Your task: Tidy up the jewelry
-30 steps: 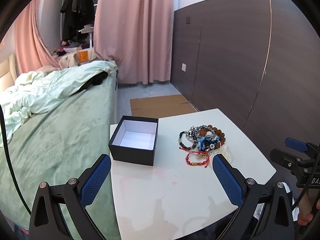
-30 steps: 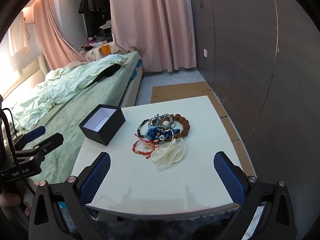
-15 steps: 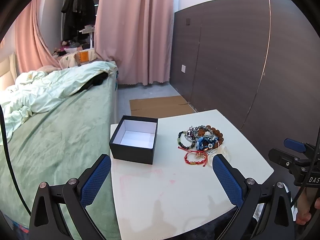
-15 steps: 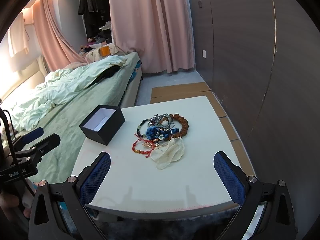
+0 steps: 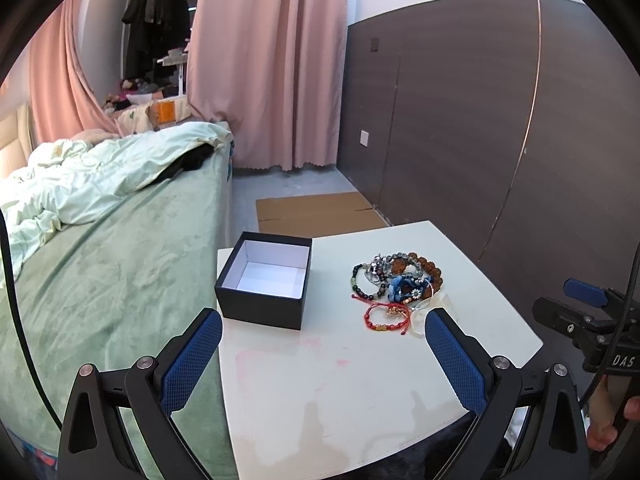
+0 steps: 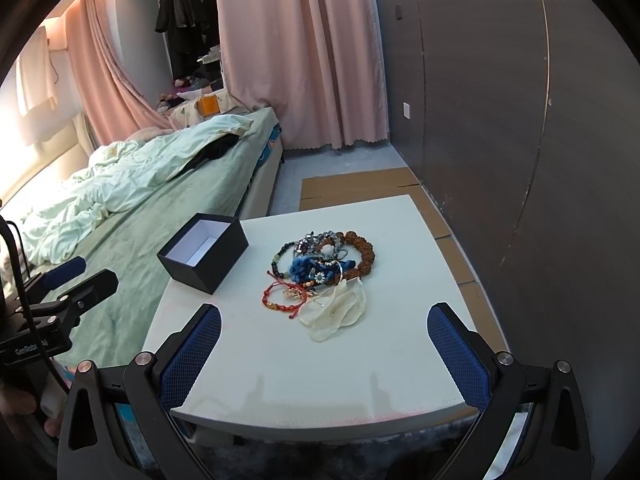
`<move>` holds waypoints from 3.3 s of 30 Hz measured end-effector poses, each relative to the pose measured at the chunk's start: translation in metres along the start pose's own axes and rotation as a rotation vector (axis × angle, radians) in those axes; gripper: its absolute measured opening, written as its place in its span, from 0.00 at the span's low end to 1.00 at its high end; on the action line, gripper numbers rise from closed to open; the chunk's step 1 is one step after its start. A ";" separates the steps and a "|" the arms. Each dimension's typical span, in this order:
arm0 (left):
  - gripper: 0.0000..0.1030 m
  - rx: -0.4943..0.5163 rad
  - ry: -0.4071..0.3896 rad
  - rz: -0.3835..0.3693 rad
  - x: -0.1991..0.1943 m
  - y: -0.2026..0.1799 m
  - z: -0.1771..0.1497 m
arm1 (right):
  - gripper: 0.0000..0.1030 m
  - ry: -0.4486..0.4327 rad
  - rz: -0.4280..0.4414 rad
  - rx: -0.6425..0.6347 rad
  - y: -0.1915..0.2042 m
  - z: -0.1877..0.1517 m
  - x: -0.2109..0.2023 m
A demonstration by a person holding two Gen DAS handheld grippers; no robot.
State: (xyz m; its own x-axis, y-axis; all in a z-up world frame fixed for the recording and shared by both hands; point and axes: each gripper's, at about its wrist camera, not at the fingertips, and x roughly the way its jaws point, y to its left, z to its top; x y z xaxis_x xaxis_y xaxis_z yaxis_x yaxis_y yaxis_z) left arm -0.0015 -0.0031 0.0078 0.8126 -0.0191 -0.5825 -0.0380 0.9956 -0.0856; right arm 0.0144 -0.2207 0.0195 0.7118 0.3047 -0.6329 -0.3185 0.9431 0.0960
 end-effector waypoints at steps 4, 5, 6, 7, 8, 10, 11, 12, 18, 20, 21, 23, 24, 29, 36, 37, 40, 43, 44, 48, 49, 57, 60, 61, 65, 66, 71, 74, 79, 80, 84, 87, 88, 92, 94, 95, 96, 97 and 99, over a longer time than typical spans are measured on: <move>0.99 -0.024 0.000 -0.014 0.002 0.003 0.003 | 1.00 0.001 -0.006 0.013 -0.004 0.001 0.001; 0.99 -0.033 0.003 -0.019 0.003 0.004 0.003 | 1.00 0.003 0.001 0.021 -0.006 0.002 0.002; 0.99 -0.041 0.007 -0.023 0.006 0.005 0.003 | 1.00 0.003 0.004 0.026 -0.007 0.002 0.002; 0.99 -0.048 0.011 -0.027 0.008 0.005 0.004 | 1.00 0.002 0.006 0.028 -0.008 0.003 0.002; 0.99 -0.053 0.013 -0.028 0.010 0.006 0.004 | 1.00 0.000 0.005 0.029 -0.008 0.003 0.002; 0.99 -0.061 0.017 -0.027 0.016 0.006 0.004 | 1.00 -0.001 0.004 0.041 -0.012 0.005 0.003; 0.99 -0.061 0.021 -0.031 0.019 0.005 0.005 | 1.00 0.004 0.007 0.050 -0.014 0.006 0.005; 0.99 -0.059 0.024 -0.034 0.022 0.003 0.005 | 1.00 0.007 0.007 0.057 -0.016 0.006 0.006; 0.99 -0.053 0.043 -0.057 0.038 -0.005 0.007 | 1.00 0.042 -0.018 0.115 -0.035 0.010 0.019; 0.98 -0.051 0.050 -0.068 0.043 -0.008 0.008 | 1.00 0.055 -0.021 0.137 -0.043 0.010 0.023; 0.98 -0.050 0.055 -0.073 0.048 -0.010 0.008 | 1.00 0.058 -0.021 0.143 -0.045 0.010 0.024; 0.96 -0.052 0.064 -0.082 0.054 -0.012 0.009 | 1.00 0.064 -0.021 0.167 -0.053 0.011 0.027; 0.95 -0.049 0.071 -0.092 0.059 -0.014 0.009 | 1.00 0.065 -0.022 0.177 -0.057 0.011 0.028; 0.85 -0.036 0.098 -0.126 0.075 -0.023 0.010 | 0.93 0.079 -0.034 0.214 -0.073 0.013 0.035; 0.76 -0.032 0.146 -0.175 0.100 -0.036 0.009 | 0.82 0.127 0.004 0.276 -0.090 0.012 0.053; 0.73 -0.031 0.151 -0.180 0.104 -0.038 0.009 | 0.82 0.135 0.015 0.286 -0.091 0.012 0.056; 0.61 -0.021 0.165 -0.187 0.115 -0.044 0.008 | 0.74 0.160 0.063 0.328 -0.096 0.012 0.067; 0.54 -0.002 0.177 -0.178 0.127 -0.050 0.008 | 0.62 0.186 0.103 0.393 -0.103 0.009 0.078; 0.54 0.001 0.178 -0.180 0.131 -0.051 0.009 | 0.61 0.191 0.110 0.405 -0.104 0.008 0.081; 0.52 0.009 0.183 -0.185 0.144 -0.055 0.011 | 0.58 0.209 0.128 0.435 -0.105 0.008 0.094; 0.48 0.013 0.188 -0.183 0.149 -0.057 0.011 | 0.58 0.211 0.137 0.442 -0.106 0.008 0.095; 0.40 0.012 0.233 -0.191 0.184 -0.061 0.010 | 0.58 0.266 0.224 0.542 -0.110 0.007 0.130; 0.40 0.021 0.242 -0.198 0.194 -0.065 0.009 | 0.58 0.285 0.245 0.569 -0.109 0.007 0.143; 0.39 0.023 0.250 -0.199 0.199 -0.065 0.009 | 0.58 0.293 0.247 0.575 -0.109 0.007 0.147; 0.27 0.000 0.297 -0.214 0.217 -0.065 0.006 | 0.58 0.331 0.279 0.601 -0.102 0.003 0.159; 0.23 -0.003 0.303 -0.218 0.219 -0.065 0.005 | 0.58 0.339 0.289 0.606 -0.101 0.002 0.162; 0.13 -0.030 0.291 -0.227 0.213 -0.061 0.006 | 0.57 0.364 0.319 0.626 -0.097 -0.003 0.171; 0.13 -0.058 0.269 -0.238 0.202 -0.053 0.010 | 0.52 0.394 0.337 0.634 -0.090 -0.007 0.179; 0.12 -0.094 0.237 -0.242 0.186 -0.044 0.017 | 0.51 0.422 0.283 0.589 -0.075 -0.010 0.186; 0.12 -0.096 0.229 -0.243 0.182 -0.042 0.018 | 0.49 0.427 0.272 0.576 -0.073 -0.010 0.187; 0.12 -0.109 0.196 -0.254 0.164 -0.037 0.022 | 0.09 0.451 0.251 0.538 -0.064 -0.013 0.193; 0.12 -0.113 0.171 -0.256 0.153 -0.032 0.026 | 0.04 0.412 0.252 0.530 -0.064 -0.011 0.186; 0.12 -0.116 0.161 -0.256 0.148 -0.030 0.027 | 0.04 0.389 0.261 0.523 -0.063 -0.009 0.180; 0.12 -0.133 0.126 -0.246 0.130 -0.017 0.029 | 0.03 0.324 0.300 0.500 -0.059 -0.002 0.163; 0.13 -0.140 0.111 -0.234 0.123 -0.011 0.029 | 0.03 0.304 0.320 0.500 -0.056 0.000 0.157; 0.12 -0.146 0.102 -0.227 0.119 -0.007 0.030 | 0.03 0.293 0.331 0.498 -0.055 0.001 0.154; 0.13 -0.151 0.096 -0.221 0.115 -0.003 0.030 | 0.03 0.282 0.340 0.492 -0.053 0.002 0.152; 0.12 -0.160 0.089 -0.214 0.112 0.002 0.031 | 0.03 0.269 0.349 0.484 -0.051 0.005 0.148; 0.12 -0.176 0.078 -0.201 0.107 0.012 0.033 | 0.03 0.249 0.365 0.465 -0.045 0.010 0.144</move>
State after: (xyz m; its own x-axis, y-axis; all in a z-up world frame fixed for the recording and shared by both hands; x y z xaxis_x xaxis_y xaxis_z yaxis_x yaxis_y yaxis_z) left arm 0.1043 0.0095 -0.0293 0.7674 -0.2281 -0.5992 0.0131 0.9399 -0.3411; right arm 0.1376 -0.2179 -0.0681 0.4242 0.6302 -0.6503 -0.1684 0.7605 0.6271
